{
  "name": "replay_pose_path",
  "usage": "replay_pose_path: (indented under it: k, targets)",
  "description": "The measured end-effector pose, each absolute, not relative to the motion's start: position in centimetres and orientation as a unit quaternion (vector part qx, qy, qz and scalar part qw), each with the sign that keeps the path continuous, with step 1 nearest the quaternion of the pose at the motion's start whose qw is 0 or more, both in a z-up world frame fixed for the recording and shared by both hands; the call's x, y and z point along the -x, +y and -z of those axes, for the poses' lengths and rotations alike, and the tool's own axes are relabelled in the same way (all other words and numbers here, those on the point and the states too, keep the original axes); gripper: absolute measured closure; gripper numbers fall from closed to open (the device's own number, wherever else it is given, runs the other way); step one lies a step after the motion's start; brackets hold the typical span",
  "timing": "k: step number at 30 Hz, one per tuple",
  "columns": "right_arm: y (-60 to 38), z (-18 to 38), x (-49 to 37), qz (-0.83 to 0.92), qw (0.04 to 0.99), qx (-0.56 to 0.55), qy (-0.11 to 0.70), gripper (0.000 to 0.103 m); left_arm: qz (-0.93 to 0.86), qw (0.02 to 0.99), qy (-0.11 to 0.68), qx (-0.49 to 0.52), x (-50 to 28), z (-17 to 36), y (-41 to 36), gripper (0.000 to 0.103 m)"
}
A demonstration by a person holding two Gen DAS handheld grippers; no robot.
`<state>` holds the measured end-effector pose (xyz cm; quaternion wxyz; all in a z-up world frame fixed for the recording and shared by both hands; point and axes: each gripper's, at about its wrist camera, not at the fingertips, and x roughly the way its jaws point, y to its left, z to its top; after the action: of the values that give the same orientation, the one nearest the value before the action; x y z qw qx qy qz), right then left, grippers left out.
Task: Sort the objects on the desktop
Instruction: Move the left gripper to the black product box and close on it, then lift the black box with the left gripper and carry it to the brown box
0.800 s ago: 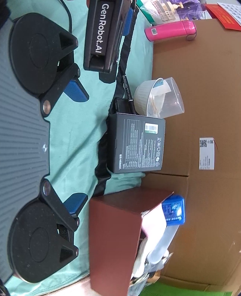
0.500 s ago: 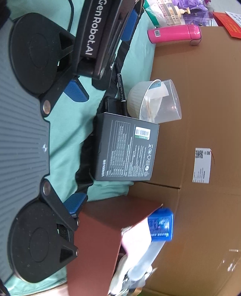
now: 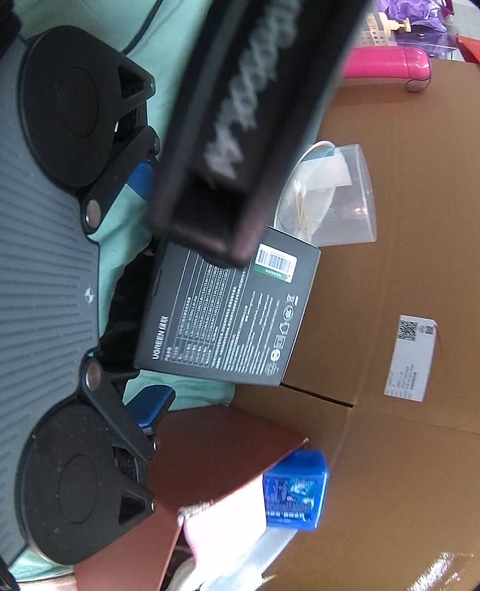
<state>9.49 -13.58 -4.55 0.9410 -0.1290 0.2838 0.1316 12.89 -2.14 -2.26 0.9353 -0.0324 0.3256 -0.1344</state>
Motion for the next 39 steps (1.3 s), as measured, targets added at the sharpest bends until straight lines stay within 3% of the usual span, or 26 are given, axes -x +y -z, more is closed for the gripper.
replay_pose_path:
  k: [6, 12, 14, 16, 21, 39]
  targets:
    - [-14.0, 5.0, -10.7, -0.154, 0.938, 0.113, 0.290, 0.002, 0.151, 0.927, 0.339, 0.051, -14.8, 2.9, -1.9, 0.027]
    - [-14.9, 5.0, -10.9, -0.176, 0.940, 0.080, 0.282, 0.003, 0.186, 0.911, 0.359, 0.081, -15.9, 3.9, -2.1, 0.035]
    - [-15.1, 5.0, -10.9, -0.174, 0.941, 0.080, 0.281, 0.006, 0.187, 0.910, 0.360, 0.081, -15.8, 4.0, -2.3, 0.036]
    - [-15.1, 5.1, -10.9, -0.165, 0.942, 0.089, 0.280, 0.016, 0.183, 0.916, 0.352, 0.069, -15.3, 3.7, -2.5, 0.040]
    - [-15.6, 4.7, -10.3, -0.157, 0.944, 0.081, 0.279, 0.032, 0.165, 0.924, 0.341, 0.049, -14.0, 2.6, -2.6, 0.057]
    - [-18.3, -0.8, -2.3, -0.125, 0.975, 0.073, 0.170, 0.035, 0.177, 0.952, 0.248, 0.024, -6.5, -4.2, -5.7, 0.061]
